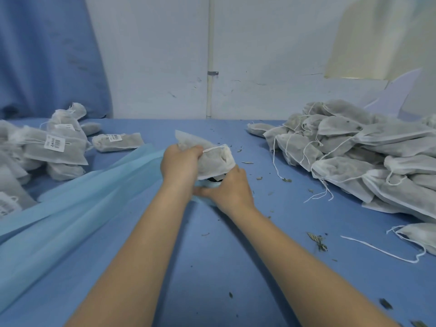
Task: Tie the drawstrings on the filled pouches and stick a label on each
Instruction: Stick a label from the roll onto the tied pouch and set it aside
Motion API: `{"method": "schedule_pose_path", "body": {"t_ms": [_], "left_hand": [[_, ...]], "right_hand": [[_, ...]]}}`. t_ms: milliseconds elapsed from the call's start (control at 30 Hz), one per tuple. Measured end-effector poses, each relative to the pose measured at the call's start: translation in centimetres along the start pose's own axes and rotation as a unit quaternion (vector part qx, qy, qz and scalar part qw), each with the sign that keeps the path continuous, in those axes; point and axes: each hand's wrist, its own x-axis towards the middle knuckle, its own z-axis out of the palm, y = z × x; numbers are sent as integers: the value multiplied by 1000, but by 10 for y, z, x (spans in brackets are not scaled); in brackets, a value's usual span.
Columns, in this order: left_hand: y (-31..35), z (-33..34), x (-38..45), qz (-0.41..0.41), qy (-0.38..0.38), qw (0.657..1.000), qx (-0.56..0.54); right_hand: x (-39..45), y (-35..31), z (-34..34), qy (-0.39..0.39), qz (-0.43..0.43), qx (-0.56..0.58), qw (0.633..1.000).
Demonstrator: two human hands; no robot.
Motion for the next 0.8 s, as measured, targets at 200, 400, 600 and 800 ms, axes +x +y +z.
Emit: {"method": "schedule_pose_path", "body": {"t_ms": [200, 400, 600, 800], "left_hand": [[-6, 7, -4, -1, -11, 998, 67], [-8, 6, -3, -1, -10, 996, 88], [-6, 5, -5, -14, -6, 998, 59], [-5, 4, -3, 4, 1, 997, 77]], "right_hand": [[-9, 9, -21, -79, -54, 115, 989], [-13, 32, -46, -172, -38, 126, 976], [-8, 25, -30, -67, -77, 23, 994], [-3, 25, -23, -20, -89, -4, 996]]}}
